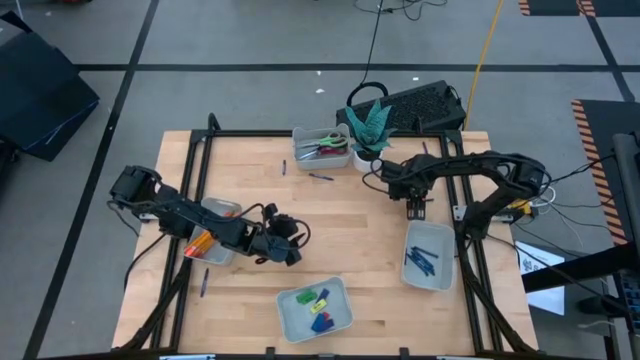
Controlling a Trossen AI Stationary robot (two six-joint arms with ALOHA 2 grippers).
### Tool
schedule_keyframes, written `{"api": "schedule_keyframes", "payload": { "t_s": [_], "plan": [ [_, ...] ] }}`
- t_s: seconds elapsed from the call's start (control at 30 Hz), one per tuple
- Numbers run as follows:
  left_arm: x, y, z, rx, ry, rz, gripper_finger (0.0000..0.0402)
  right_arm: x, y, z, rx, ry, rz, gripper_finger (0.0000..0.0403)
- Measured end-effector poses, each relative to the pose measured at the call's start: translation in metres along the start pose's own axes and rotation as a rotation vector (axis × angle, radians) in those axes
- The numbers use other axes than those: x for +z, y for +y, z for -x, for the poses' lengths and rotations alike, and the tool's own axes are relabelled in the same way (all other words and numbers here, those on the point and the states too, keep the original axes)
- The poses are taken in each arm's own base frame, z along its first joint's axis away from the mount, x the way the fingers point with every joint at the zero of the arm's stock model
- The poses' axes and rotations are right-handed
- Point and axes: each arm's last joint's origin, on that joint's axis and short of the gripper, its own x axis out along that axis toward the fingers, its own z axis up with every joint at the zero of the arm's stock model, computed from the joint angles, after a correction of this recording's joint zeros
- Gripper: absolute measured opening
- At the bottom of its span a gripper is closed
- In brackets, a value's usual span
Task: Sort crayons/erasers/pens/pencils in bins
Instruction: Put the orange eraser into the bottom gray bin
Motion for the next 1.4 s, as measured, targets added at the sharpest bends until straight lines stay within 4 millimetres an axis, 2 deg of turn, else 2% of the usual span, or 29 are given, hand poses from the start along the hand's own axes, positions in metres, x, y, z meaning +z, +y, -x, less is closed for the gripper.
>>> {"api": "schedule_keyframes", "payload": {
  "t_s": [0.13,0.3,0.53,0.73,0.93,1.07,1.2,1.4],
  "plan": [
    [0.0,0.0,0.0,0.0,0.0,0.0,0.0202,-0.003,0.0,-0.005,0.025,0.002,0.027,0.0155],
    [0.0,-0.001,0.001,0.022,-0.025,0.001,0.0202,-0.002,0.0,-0.009,0.016,-0.025,0.101,0.0113],
    [-0.016,0.003,0.0,-0.008,-0.154,0.03,0.0202,0.0,0.002,-0.009,-0.006,-0.036,0.121,0.0065],
    [-0.014,0.011,-0.002,-0.086,-0.31,0.061,0.0202,0.006,0.012,0.014,-0.07,-0.094,0.141,0.0066],
    [0.0,0.018,-0.005,-0.124,-0.397,0.014,0.0205,0.016,0.033,0.064,-0.215,-0.352,0.187,0.0061],
    [0.006,0.022,-0.008,-0.15,-0.429,-0.02,0.023,0.02,0.052,0.096,-0.268,-0.645,0.189,0.0061],
    [0.012,0.023,-0.004,-0.109,-0.509,-0.067,0.0252,0.02,0.076,0.121,-0.247,-0.901,0.22,0.006],
    [0.019,0.017,0.003,-0.158,-0.665,-0.123,0.024,0.027,0.112,0.14,-0.105,-1.338,0.334,0.006]
  ]
}}
